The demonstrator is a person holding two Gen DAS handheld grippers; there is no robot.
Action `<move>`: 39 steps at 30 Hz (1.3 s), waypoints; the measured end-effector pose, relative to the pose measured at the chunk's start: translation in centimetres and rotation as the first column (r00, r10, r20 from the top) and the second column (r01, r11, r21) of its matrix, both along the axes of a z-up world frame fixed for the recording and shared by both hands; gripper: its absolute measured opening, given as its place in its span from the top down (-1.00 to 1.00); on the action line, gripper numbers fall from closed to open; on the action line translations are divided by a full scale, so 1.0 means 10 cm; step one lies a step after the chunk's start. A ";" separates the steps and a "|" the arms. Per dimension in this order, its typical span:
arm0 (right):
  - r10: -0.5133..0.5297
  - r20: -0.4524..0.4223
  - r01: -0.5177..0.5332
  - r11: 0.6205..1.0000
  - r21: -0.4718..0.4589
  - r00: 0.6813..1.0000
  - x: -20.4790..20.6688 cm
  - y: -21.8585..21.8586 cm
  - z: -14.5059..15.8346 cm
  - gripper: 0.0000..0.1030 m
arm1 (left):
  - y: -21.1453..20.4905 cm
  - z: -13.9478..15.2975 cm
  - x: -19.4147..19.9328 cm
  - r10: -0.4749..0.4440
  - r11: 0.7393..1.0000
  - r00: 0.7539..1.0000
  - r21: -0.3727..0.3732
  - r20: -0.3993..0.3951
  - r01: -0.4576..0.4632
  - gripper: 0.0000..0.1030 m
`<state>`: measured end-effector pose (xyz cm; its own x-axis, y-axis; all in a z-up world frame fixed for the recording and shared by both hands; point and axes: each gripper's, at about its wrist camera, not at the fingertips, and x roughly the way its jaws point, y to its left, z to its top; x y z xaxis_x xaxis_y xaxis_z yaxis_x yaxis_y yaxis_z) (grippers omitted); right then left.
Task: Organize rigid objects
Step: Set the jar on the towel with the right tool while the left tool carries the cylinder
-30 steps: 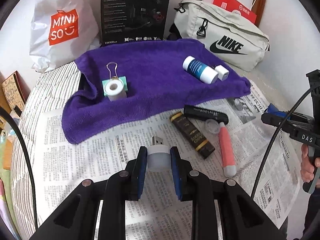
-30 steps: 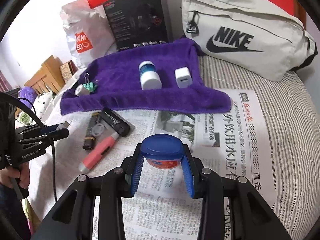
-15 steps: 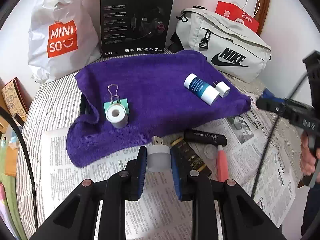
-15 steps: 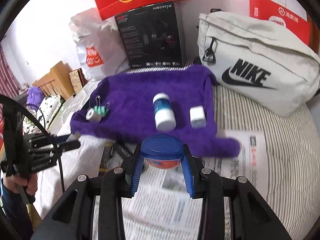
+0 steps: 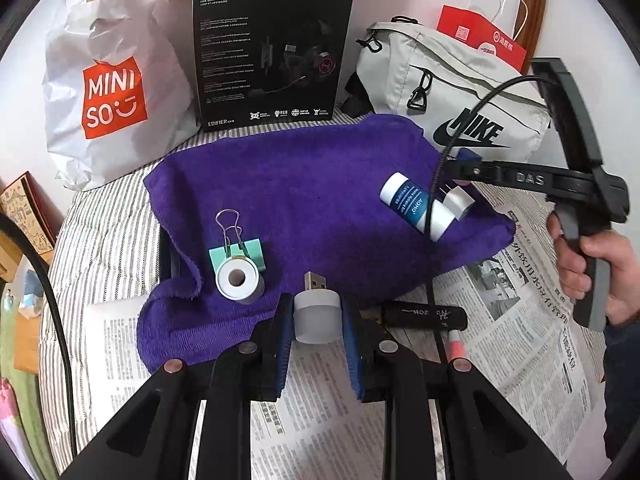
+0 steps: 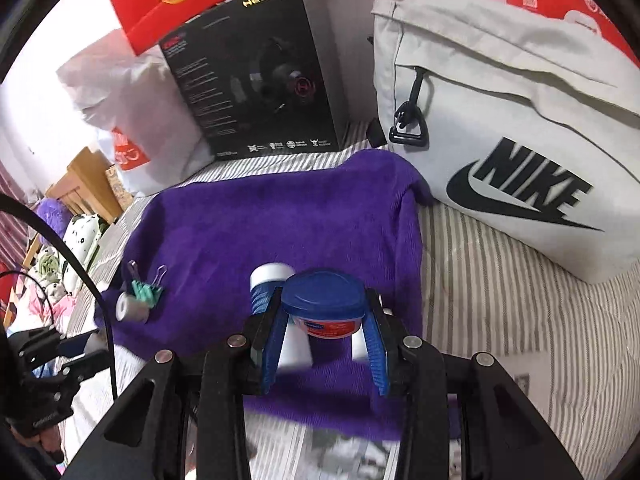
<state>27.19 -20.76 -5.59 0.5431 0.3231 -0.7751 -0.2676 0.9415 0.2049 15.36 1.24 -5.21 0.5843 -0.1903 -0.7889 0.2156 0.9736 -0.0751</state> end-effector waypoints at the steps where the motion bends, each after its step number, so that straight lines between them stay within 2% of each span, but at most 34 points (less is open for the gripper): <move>1: -0.001 0.000 0.001 1.000 -0.003 1.000 0.04 0.01 -0.01 0.29 | 0.01 0.00 0.01 -0.001 1.000 1.000 -0.001 0.000 0.001 0.56; 12: -0.011 -0.073 0.006 0.998 -0.066 0.997 0.50 0.14 -0.37 0.29 | 0.10 -0.03 0.07 0.015 1.000 1.000 -0.007 -0.012 -0.015 0.56; 30: 0.042 -0.075 -0.052 0.989 -0.138 0.996 0.53 0.32 -0.44 0.28 | 0.15 -0.07 0.05 0.018 1.000 1.000 -0.005 -0.023 -0.018 0.56; 39: 0.041 -0.079 -0.053 0.986 -0.159 0.996 0.47 0.26 -0.37 0.16 | 0.19 -0.07 0.03 0.044 0.999 0.999 -0.006 -0.025 -0.044 0.56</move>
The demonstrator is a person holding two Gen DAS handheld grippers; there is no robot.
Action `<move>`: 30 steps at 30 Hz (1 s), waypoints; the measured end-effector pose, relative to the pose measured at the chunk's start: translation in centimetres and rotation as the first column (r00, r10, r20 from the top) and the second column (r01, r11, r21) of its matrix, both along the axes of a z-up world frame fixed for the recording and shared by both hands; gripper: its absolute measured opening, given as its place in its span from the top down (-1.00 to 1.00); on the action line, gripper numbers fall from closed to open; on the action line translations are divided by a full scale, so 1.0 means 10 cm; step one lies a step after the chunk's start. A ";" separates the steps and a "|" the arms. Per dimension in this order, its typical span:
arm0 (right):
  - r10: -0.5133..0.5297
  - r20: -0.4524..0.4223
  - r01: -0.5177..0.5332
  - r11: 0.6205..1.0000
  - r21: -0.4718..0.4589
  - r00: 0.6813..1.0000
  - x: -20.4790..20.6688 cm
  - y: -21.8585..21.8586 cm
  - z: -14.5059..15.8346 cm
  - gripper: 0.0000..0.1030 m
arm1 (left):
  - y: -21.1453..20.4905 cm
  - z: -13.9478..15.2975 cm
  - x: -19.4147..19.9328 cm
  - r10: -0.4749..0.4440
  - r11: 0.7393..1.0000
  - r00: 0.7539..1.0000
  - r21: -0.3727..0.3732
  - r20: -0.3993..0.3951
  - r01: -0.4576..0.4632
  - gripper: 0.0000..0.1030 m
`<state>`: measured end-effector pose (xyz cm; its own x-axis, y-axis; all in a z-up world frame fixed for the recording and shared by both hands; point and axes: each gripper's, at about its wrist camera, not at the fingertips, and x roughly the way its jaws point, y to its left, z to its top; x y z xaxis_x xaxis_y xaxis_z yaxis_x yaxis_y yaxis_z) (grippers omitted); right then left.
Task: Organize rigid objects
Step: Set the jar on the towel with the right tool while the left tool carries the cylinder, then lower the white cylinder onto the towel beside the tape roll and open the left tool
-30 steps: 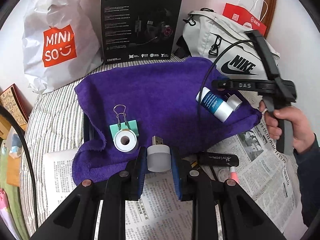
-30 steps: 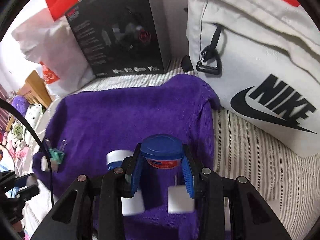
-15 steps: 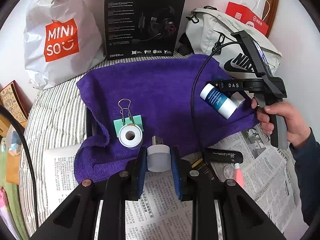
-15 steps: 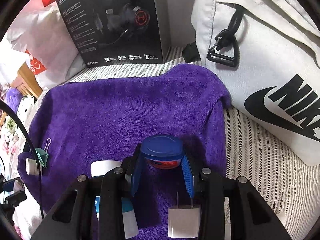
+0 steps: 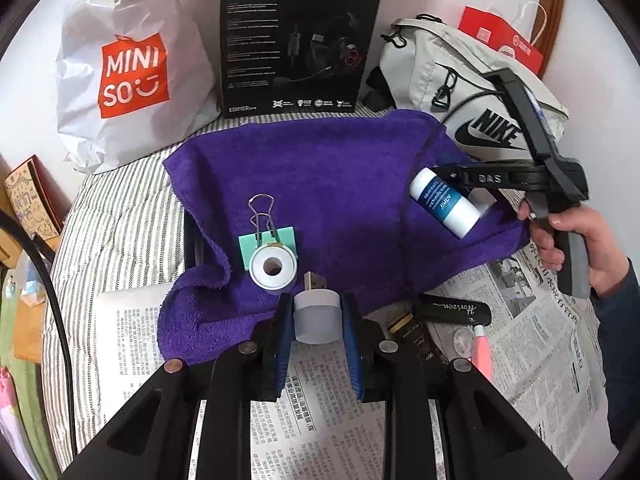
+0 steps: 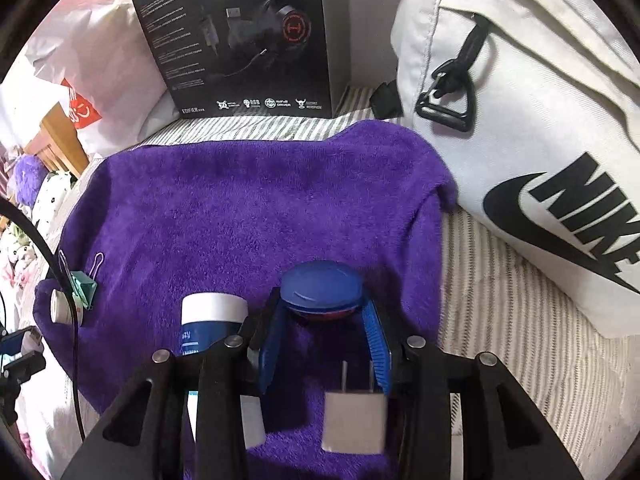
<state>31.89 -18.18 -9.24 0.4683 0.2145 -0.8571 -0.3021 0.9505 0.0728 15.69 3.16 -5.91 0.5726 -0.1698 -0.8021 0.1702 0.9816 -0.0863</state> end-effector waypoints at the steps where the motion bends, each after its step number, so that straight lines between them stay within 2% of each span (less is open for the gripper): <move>1: 0.004 0.002 -0.004 1.000 0.011 1.000 -0.02 -0.02 0.02 0.15 | 0.01 0.01 0.00 0.009 1.000 1.000 -0.009 0.008 -0.009 0.56; 6: -0.012 0.039 0.011 1.000 0.026 0.999 -0.19 -0.16 0.17 0.07 | -0.02 0.02 0.06 0.004 1.000 1.000 -0.019 0.003 -0.004 0.56; 18: 0.017 0.080 -0.022 0.998 0.062 0.997 -0.71 -0.42 0.38 0.06 | -0.22 -0.08 0.45 -0.009 1.000 1.000 -0.024 -0.018 0.008 0.56; 24: 0.021 0.068 -0.030 0.990 0.138 0.997 -1.04 -0.57 0.35 0.06 | -0.28 -0.22 0.59 -0.006 1.000 0.999 0.015 -0.048 0.007 0.56; 28: 0.022 0.060 -0.030 0.990 0.141 0.998 -1.20 -0.62 0.35 0.06 | -0.33 -0.32 0.64 -0.006 0.998 0.997 0.061 -0.078 0.011 0.56; 30: 0.021 0.062 -0.029 0.990 0.137 0.998 -1.26 -0.61 0.35 0.06 | -0.34 -0.33 0.64 -0.019 0.998 0.997 0.054 -0.081 0.024 0.55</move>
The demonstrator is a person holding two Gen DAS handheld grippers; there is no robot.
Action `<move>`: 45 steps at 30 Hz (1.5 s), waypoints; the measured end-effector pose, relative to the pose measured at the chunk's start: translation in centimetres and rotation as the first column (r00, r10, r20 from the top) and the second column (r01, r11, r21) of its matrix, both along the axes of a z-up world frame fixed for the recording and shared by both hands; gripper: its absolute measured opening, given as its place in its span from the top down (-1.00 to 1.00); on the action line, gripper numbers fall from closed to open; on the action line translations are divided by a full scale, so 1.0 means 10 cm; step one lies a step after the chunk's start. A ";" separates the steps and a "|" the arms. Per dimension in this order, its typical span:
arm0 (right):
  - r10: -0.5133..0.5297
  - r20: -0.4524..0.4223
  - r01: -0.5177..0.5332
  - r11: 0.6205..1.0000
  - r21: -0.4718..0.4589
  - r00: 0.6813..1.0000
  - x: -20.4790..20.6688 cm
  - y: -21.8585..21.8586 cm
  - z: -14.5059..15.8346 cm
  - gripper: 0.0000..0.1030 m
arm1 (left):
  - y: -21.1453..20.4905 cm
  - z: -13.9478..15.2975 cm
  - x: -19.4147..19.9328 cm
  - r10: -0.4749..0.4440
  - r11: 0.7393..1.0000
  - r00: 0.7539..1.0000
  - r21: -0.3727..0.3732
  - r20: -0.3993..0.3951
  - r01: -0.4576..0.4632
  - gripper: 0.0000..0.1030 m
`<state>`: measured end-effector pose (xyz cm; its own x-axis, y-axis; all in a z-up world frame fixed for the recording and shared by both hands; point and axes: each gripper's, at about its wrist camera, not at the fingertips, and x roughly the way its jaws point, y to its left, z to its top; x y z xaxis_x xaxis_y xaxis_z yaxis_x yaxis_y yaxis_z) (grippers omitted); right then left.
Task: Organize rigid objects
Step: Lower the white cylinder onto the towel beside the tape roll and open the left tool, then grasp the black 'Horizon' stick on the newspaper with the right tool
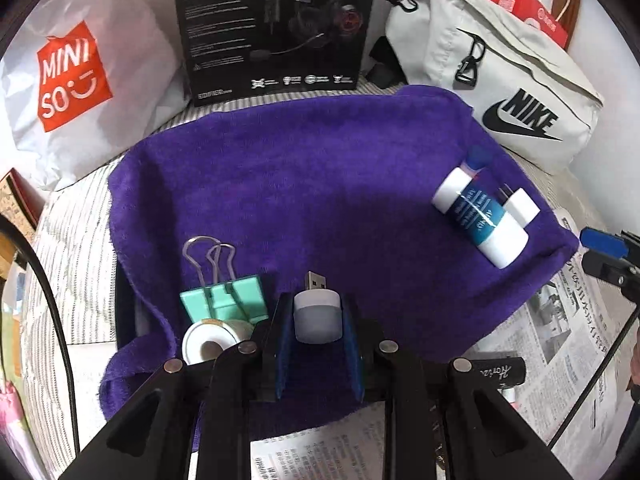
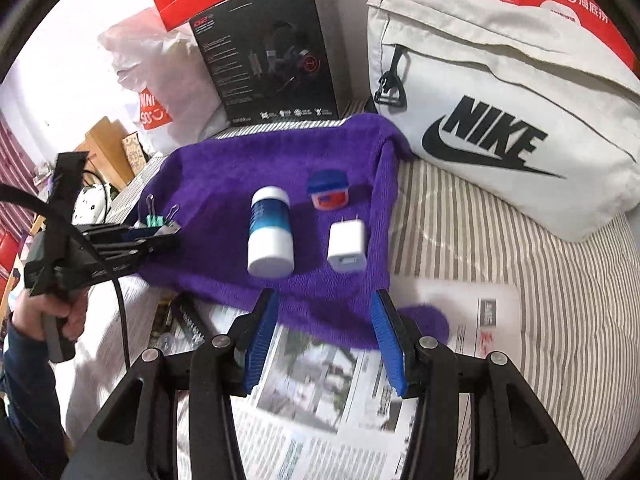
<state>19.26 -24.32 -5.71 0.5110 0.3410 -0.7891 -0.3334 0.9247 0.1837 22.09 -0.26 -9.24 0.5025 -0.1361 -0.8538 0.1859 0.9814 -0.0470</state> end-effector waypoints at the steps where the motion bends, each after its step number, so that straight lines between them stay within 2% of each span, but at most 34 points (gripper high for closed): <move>1: 0.003 0.004 -0.003 1.000 -0.002 1.000 -0.04 0.01 0.00 0.06 | -0.01 -0.01 0.00 -0.002 1.000 1.000 0.004 -0.004 0.002 0.55; 4: 0.016 -0.005 -0.016 1.000 0.005 1.000 -0.13 0.04 0.00 0.06 | -0.07 -0.01 0.01 -0.007 0.999 1.000 0.044 -0.003 0.007 0.55; 8: 0.028 0.000 -0.028 0.999 -0.020 1.000 -0.27 0.09 -0.01 0.06 | -0.06 -0.02 0.01 -0.007 0.999 1.000 0.034 -0.012 0.008 0.56; 11: 0.033 -0.021 -0.033 0.999 -0.004 0.999 -0.35 0.10 -0.04 0.06 | -0.05 -0.01 0.03 0.000 1.000 1.000 0.025 -0.028 0.001 0.55; 13: 0.039 -0.035 -0.038 0.999 0.008 0.999 -0.39 0.12 -0.07 0.06 | -0.05 -0.02 0.04 -0.005 1.000 0.999 0.012 -0.035 0.006 0.47; 15: 0.039 -0.046 -0.038 0.999 0.020 0.998 -0.45 0.15 -0.09 0.06 | -0.04 -0.01 0.04 -0.009 1.000 0.999 -0.013 -0.045 0.009 0.24; 17: 0.046 -0.053 -0.045 0.999 0.027 0.998 -0.50 0.19 -0.10 0.06 | -0.04 0.02 0.01 0.000 1.000 0.999 -0.026 -0.049 -0.001 0.09; 22: 0.091 -0.046 -0.090 0.996 0.017 0.995 -0.57 0.38 -0.11 0.06 | -0.03 0.21 -0.20 0.021 0.999 1.000 -0.040 -0.007 -0.021 0.06; 26: 0.156 -0.023 -0.157 0.987 -0.020 0.987 -0.48 0.62 -0.14 0.06 | 0.05 0.37 -0.48 0.054 0.998 0.998 -0.022 0.036 -0.054 -0.12; 34: 0.245 -0.068 -0.252 0.960 -0.124 0.967 -0.26 0.91 -0.37 0.12 | 0.43 0.35 -0.91 0.120 0.991 0.991 -0.068 0.054 -0.116 -0.13; 38: 0.294 -0.072 -0.302 0.940 -0.156 0.953 -0.22 1.01 -0.36 0.12 | 0.52 0.25 -0.96 0.134 0.987 0.990 -0.092 0.040 -0.130 -0.13; 45: 0.377 -0.130 -0.396 0.899 -0.188 0.917 -0.13 1.23 -0.43 0.12 | 0.56 0.19 -0.95 0.127 0.987 0.991 -0.108 0.034 -0.123 -0.13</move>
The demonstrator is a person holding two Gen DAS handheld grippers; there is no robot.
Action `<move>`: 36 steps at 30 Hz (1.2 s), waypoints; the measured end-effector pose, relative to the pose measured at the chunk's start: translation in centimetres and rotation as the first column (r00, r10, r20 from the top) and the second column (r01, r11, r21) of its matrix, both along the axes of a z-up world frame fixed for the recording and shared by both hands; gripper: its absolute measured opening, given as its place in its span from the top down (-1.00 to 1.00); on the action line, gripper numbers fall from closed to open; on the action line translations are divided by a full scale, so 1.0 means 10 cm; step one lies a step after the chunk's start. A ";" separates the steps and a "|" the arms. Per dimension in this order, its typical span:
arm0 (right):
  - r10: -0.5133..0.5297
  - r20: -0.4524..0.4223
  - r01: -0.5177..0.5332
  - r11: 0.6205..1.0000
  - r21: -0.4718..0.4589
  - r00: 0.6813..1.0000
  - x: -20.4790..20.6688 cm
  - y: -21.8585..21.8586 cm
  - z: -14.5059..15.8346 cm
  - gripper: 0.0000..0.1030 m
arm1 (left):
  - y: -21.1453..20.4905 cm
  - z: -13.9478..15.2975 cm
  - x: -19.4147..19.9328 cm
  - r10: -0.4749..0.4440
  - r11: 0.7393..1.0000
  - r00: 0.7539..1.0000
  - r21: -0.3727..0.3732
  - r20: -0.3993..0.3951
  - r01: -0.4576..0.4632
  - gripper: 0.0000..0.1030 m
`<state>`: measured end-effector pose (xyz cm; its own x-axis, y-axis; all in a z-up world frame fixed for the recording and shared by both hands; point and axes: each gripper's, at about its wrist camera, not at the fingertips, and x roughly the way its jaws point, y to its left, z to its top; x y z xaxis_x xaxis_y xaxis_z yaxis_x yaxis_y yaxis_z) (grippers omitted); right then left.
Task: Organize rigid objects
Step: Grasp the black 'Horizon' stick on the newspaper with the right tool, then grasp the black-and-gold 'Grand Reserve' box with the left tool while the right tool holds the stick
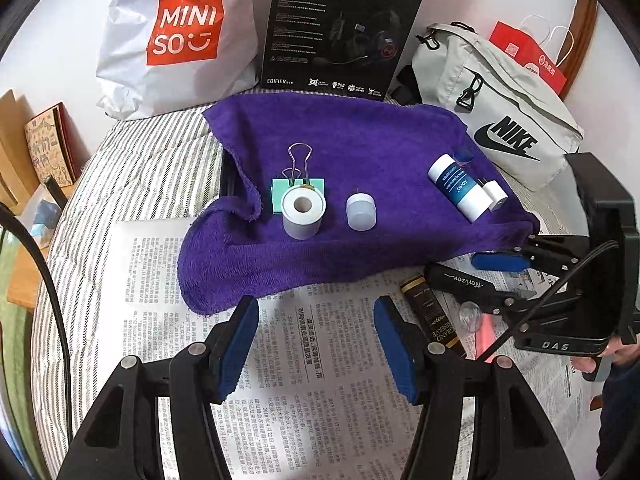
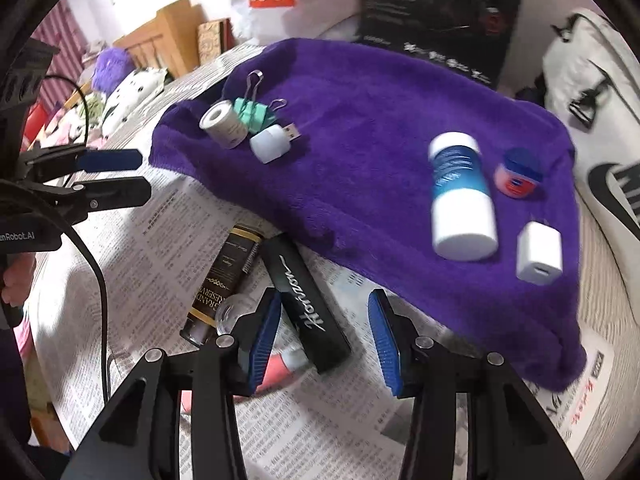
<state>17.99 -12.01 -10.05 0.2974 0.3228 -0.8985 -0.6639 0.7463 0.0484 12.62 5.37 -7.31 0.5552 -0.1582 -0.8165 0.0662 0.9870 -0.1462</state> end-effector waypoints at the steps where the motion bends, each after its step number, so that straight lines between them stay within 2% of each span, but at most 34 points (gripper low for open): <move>1: 0.014 0.019 -0.014 1.000 -0.012 1.000 -0.01 0.03 0.01 0.14 | 0.01 0.00 -0.01 -0.004 1.000 1.000 -0.001 0.000 0.004 -0.13; 3: 0.047 0.040 -0.046 0.999 -0.028 0.998 -0.04 0.09 0.01 0.23 | 0.02 0.00 -0.02 -0.007 1.000 1.000 0.003 0.000 0.007 -0.13; 5: 0.058 0.028 -0.057 0.998 -0.021 0.998 -0.03 0.12 0.00 0.46 | 0.02 0.00 -0.03 -0.008 1.000 1.000 0.006 0.001 0.008 -0.13; 9: 0.066 0.028 -0.065 0.997 -0.048 0.997 -0.03 0.11 0.02 0.51 | 0.03 -0.02 -0.05 -0.010 1.000 1.000 0.010 -0.006 0.010 -0.13; 13: 0.025 0.005 -0.025 0.999 -0.030 1.000 -0.03 -0.05 0.07 0.55 | 0.03 -0.03 -0.05 -0.011 1.000 1.000 0.011 -0.013 0.011 -0.13; 19: -0.102 0.006 0.102 0.995 -0.024 0.995 -0.05 -0.47 0.15 0.56 | -0.05 -0.04 -0.06 -0.028 1.000 0.999 0.011 -0.015 0.028 -0.13; 24: -0.198 -0.030 0.198 0.980 -0.013 0.980 -0.11 -0.80 0.06 0.56 | -0.14 -0.05 -0.05 -0.042 0.999 0.999 0.005 -0.016 0.042 -0.13; 27: -0.207 -0.021 0.207 0.978 -0.006 0.978 -0.18 -0.85 0.02 0.55 | -0.21 -0.06 -0.04 -0.052 0.999 0.998 0.013 -0.025 0.053 -0.13; 32: -0.174 0.029 0.175 0.983 -0.053 0.984 -0.27 -0.77 0.00 0.54 | -0.29 -0.05 -0.07 -0.069 0.997 0.997 0.032 -0.030 0.070 -0.13; 36: -0.184 0.050 0.186 0.982 -0.038 0.982 -0.26 -0.76 -0.01 0.56 | -0.32 -0.04 -0.06 -0.062 0.998 0.998 0.017 -0.030 0.063 -0.13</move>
